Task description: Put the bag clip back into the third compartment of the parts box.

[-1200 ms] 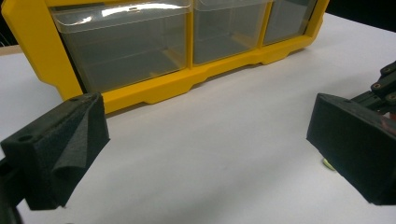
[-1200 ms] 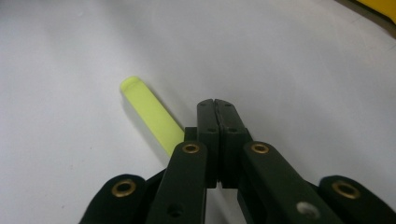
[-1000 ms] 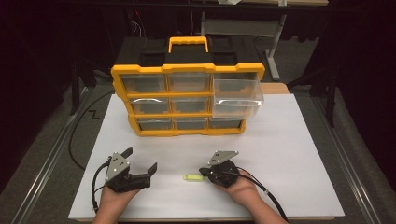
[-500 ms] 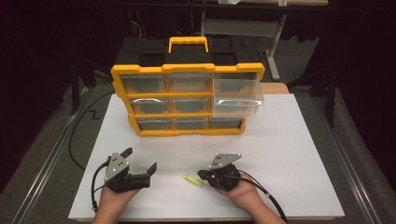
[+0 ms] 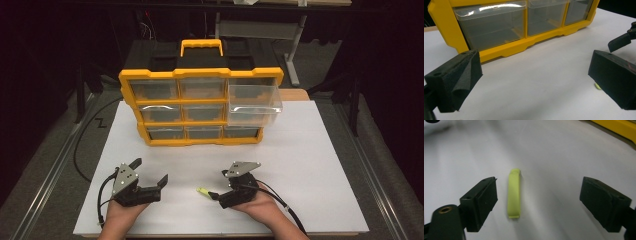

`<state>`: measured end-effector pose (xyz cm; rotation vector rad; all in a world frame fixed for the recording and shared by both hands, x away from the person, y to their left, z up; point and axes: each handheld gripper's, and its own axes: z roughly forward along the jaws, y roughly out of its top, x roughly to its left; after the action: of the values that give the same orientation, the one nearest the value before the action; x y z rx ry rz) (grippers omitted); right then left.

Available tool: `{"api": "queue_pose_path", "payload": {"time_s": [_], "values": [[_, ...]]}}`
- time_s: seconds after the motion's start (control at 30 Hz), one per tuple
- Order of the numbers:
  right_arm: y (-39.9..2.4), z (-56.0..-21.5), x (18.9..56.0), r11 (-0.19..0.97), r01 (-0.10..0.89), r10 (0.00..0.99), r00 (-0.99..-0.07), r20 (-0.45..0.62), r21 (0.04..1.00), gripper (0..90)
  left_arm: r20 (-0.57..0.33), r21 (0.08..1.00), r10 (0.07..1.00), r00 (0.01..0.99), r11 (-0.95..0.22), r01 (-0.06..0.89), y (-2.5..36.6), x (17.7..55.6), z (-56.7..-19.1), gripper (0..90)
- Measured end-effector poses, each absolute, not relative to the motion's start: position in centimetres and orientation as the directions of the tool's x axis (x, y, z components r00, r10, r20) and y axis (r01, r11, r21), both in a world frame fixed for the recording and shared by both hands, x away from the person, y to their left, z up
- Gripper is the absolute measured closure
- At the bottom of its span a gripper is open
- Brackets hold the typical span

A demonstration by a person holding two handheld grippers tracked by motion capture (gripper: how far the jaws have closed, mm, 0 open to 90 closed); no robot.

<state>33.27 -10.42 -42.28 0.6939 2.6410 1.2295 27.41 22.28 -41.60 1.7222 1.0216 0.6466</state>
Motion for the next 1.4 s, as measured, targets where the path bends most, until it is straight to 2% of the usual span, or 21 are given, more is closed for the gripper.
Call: {"api": "queue_pose_path", "payload": {"time_s": [0.13, 0.47, 0.67, 0.77, 0.9, 0.97, 1.4], "values": [[-9.9, -42.3, 33.1, 0.566, 0.337, 0.455, -0.889, 0.055, 0.752, 0.1, -0.038, 0.93, 0.863, 0.504, -0.154, 0.333, 22.3, 27.4, -41.6, 0.4], [-8.3, -42.5, 32.6, 0.629, 0.283, 0.404, -0.915, 0.006, 0.724, 1.5, -0.034, 0.929, 0.858, 0.512, -0.162, 0.334, 22.2, 27.4, -41.6, 0.4], [-7.8, -43.1, 32.5, 0.65, 0.284, 0.372, -0.928, 0.031, 0.705, 24.8, -0.034, 0.929, 0.857, 0.514, -0.163, 0.333, 22.2, 27.4, -41.6, 0.4], [-7.7, -43.1, 32.6, 0.657, 0.29, 0.364, -0.93, 0.044, 0.696, 43.8, -0.034, 0.929, 0.857, 0.515, -0.163, 0.333, 22.2, 27.4, -41.6, 0.4], [-7.5, -43.1, 32.5, 0.667, 0.285, 0.364, -0.931, 0.033, 0.688, 58.7, -0.034, 0.928, 0.855, 0.518, -0.165, 0.333, 22.1, 27.4, -41.6, 0.4], [-7.4, -43.1, 32.5, 0.681, 0.271, 0.356, -0.934, 0.016, 0.681, 63.2, -0.037, 0.929, 0.855, 0.517, -0.162, 0.334, 22.1, 27.4, -41.7, 0.4], [-7.1, -43.3, 32.4, 0.698, 0.246, 0.342, -0.94, -0.012, 0.673, 74.5, -0.043, 0.926, 0.848, 0.529, -0.165, 0.339, 22.2, 27.8, -41.8, 0.4]]}}
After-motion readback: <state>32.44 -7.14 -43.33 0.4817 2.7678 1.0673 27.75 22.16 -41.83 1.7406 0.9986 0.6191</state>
